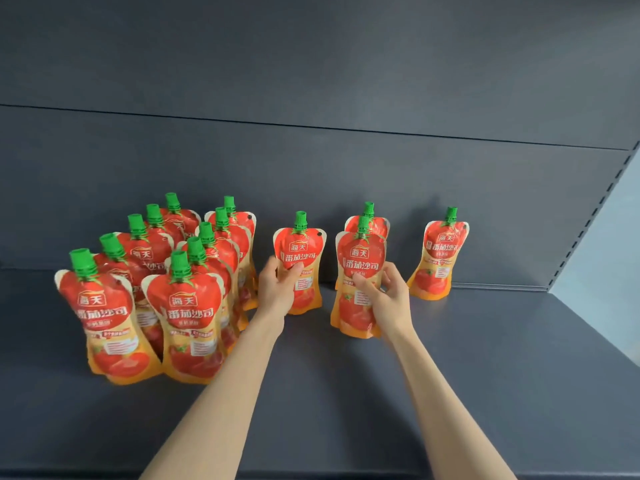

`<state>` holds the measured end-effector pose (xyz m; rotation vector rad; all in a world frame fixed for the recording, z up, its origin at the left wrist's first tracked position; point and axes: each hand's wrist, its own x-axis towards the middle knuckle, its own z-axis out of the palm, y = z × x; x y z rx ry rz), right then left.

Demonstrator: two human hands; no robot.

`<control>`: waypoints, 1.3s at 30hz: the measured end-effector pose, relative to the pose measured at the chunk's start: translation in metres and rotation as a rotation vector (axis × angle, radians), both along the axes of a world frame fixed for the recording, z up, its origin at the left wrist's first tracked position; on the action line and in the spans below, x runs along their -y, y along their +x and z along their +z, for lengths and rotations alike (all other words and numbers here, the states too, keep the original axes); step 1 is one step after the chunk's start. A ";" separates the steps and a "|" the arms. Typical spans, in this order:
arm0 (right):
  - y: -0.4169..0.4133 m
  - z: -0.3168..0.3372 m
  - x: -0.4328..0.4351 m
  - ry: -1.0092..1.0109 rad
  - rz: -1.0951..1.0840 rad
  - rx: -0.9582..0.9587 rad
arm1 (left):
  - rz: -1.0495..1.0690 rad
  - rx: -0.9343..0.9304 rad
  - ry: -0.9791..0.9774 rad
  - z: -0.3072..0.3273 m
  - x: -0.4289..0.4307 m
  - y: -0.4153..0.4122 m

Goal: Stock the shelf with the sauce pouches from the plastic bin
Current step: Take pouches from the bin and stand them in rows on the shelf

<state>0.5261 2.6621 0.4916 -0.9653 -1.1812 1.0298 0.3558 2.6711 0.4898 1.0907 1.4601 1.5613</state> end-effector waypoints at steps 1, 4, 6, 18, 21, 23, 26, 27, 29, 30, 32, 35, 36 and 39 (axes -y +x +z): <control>-0.001 -0.001 -0.004 0.009 -0.006 0.000 | -0.003 0.012 -0.003 -0.001 -0.006 -0.002; -0.004 -0.003 -0.013 0.022 -0.018 0.004 | -0.036 0.040 0.003 -0.004 -0.020 -0.006; -0.003 -0.005 -0.016 0.028 -0.016 0.007 | -0.066 0.048 0.019 -0.007 -0.024 -0.007; 0.002 -0.026 -0.005 0.032 0.022 0.070 | 0.029 -0.017 0.064 -0.028 -0.014 -0.007; 0.003 -0.027 -0.007 0.022 -0.015 0.086 | 0.039 -0.025 0.075 -0.027 -0.019 -0.007; 0.004 -0.029 -0.008 0.003 -0.026 0.094 | 0.036 -0.029 0.083 -0.027 -0.024 -0.007; 0.004 -0.032 -0.009 0.000 -0.048 0.114 | 0.046 -0.051 0.076 -0.029 -0.028 -0.007; 0.004 -0.032 -0.009 0.009 -0.052 0.123 | 0.048 -0.056 0.075 -0.029 -0.030 -0.007; 0.004 -0.032 -0.008 0.023 -0.059 0.136 | 0.047 -0.063 0.074 -0.029 -0.031 -0.008; 0.004 -0.033 -0.008 0.029 -0.069 0.152 | 0.046 -0.066 0.072 -0.030 -0.031 -0.008; 0.005 -0.033 -0.008 0.042 -0.099 0.198 | 0.042 -0.064 0.070 -0.030 -0.030 -0.009; 0.002 -0.035 -0.009 0.049 -0.119 0.229 | 0.067 -0.058 0.071 -0.032 -0.022 -0.009; -0.001 -0.035 -0.010 0.055 -0.112 0.239 | 0.087 -0.076 0.083 -0.032 -0.017 -0.009; -0.019 -0.034 -0.013 0.072 -0.076 0.294 | 0.086 -0.078 0.154 -0.028 -0.001 -0.008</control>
